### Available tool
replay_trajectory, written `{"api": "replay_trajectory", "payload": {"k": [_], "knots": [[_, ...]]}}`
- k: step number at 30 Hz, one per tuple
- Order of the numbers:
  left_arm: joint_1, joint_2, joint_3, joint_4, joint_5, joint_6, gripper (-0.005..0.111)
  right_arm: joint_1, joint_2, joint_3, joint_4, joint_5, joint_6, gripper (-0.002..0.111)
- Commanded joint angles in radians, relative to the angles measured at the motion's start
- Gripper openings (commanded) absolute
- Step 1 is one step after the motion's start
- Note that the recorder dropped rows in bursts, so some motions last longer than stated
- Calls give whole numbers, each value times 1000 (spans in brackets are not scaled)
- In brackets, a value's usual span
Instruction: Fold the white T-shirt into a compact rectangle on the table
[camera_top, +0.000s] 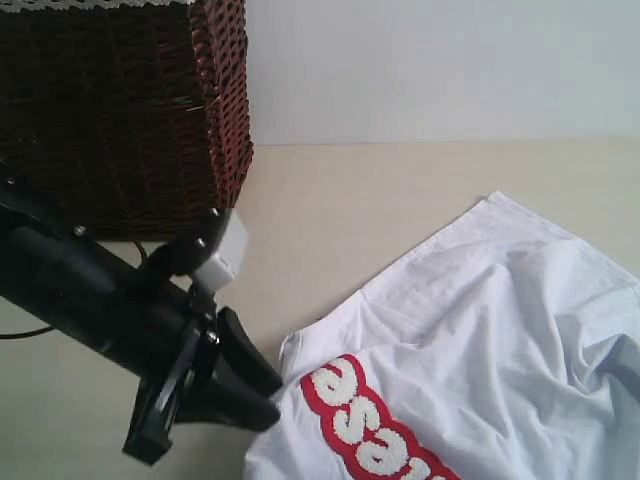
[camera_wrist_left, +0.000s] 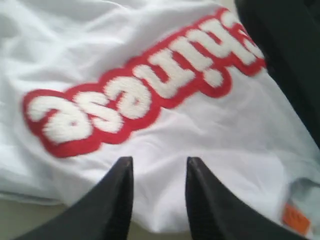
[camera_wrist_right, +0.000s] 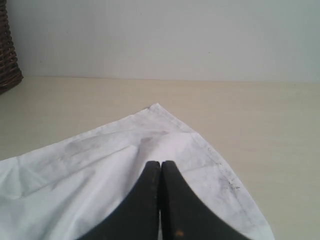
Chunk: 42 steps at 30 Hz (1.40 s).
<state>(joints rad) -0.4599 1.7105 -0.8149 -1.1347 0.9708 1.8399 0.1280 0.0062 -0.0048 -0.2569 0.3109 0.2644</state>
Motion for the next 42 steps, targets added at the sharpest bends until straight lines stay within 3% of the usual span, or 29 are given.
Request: {"api": "replay_trajectory", "payload": {"k": [1, 3, 6, 8, 9, 11, 18, 24, 31, 34, 39, 42], "knots": [[80, -22, 2, -198, -19, 12, 33, -3, -6, 5, -3, -5, 0, 0], [91, -22, 2, -225, 27, 10, 44, -3, -6, 5, -3, -5, 0, 0], [91, -12, 2, -276, -148, 33, 55, -3, -6, 5, -3, -5, 0, 0], [91, 23, 2, -357, -271, 144, 62, -3, -6, 5, -3, -7, 0, 0], [91, 77, 0, -430, -309, 262, 69, -3, -6, 5, -3, -21, 0, 0], [91, 147, -28, -440, -287, 255, 73, -3, -6, 5, -3, -28, 0, 0], [89, 309, -192, -465, -229, 255, 72, -3, -6, 5, -3, -28, 0, 0], [89, 348, -206, -236, -131, 188, 71, -3, -6, 5, -3, -28, 0, 0], [87, 388, -206, -121, -78, 206, 71, -3, -6, 5, -3, -28, 0, 0], [77, 388, -206, -121, -74, 206, 60, -3, -6, 5, -3, -28, 0, 0], [77, 365, -206, -116, -88, 206, 6, -3, -6, 5, -3, -28, 0, 0], [77, 333, -208, -95, -143, 223, 0, -3, -6, 5, -3, -28, 0, 0]]}}
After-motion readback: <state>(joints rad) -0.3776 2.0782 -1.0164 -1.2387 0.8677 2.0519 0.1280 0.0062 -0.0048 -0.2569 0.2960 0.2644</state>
